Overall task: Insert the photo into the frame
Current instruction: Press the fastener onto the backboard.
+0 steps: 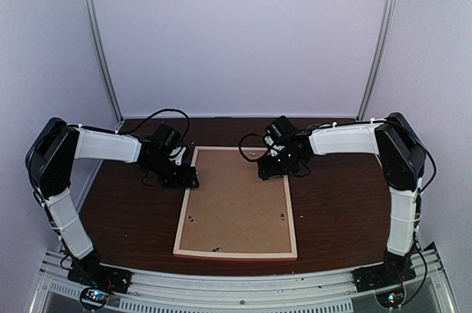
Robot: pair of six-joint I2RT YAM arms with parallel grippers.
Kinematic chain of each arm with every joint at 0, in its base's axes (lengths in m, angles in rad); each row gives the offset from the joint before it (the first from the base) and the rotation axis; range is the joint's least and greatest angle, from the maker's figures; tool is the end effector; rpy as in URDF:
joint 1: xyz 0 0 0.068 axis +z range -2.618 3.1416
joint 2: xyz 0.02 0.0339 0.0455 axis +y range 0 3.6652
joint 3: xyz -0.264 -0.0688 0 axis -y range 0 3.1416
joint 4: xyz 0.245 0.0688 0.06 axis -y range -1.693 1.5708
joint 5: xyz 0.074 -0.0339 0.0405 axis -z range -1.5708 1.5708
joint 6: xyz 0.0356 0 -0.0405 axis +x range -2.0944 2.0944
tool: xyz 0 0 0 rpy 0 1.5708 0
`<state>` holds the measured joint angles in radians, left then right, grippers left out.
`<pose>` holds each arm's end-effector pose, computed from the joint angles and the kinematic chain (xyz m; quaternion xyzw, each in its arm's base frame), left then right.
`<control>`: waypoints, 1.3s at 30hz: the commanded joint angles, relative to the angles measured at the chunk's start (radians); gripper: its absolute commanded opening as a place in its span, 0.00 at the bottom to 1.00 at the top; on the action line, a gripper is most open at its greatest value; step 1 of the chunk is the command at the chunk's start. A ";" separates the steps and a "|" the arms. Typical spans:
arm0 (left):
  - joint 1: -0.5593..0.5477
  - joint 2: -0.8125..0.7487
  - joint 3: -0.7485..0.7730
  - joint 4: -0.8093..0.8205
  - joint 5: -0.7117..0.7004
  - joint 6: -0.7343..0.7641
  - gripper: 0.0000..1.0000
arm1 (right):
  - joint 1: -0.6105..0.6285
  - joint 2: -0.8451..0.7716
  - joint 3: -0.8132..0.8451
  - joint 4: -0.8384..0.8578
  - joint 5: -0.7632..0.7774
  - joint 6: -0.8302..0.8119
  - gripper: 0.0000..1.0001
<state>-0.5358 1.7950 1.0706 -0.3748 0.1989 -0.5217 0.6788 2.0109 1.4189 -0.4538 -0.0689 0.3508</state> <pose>0.2986 -0.1855 0.1565 0.0300 0.9673 -0.2006 0.1520 0.3286 0.2682 0.1707 -0.1664 0.9508 0.1566 0.2093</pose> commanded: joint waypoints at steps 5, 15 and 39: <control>0.000 -0.028 0.005 -0.001 -0.006 0.014 0.71 | -0.006 0.006 -0.004 -0.019 0.029 -0.013 0.84; 0.000 -0.027 -0.001 -0.002 -0.008 0.015 0.71 | -0.006 0.030 -0.018 -0.022 0.009 -0.015 0.84; 0.000 -0.031 -0.012 -0.007 -0.016 0.010 0.71 | -0.006 -0.023 -0.062 -0.064 -0.022 0.097 0.82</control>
<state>-0.5358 1.7931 1.0683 -0.3756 0.1970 -0.5217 0.6765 2.0068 1.3788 -0.4244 -0.0830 0.3973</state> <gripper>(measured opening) 0.711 0.816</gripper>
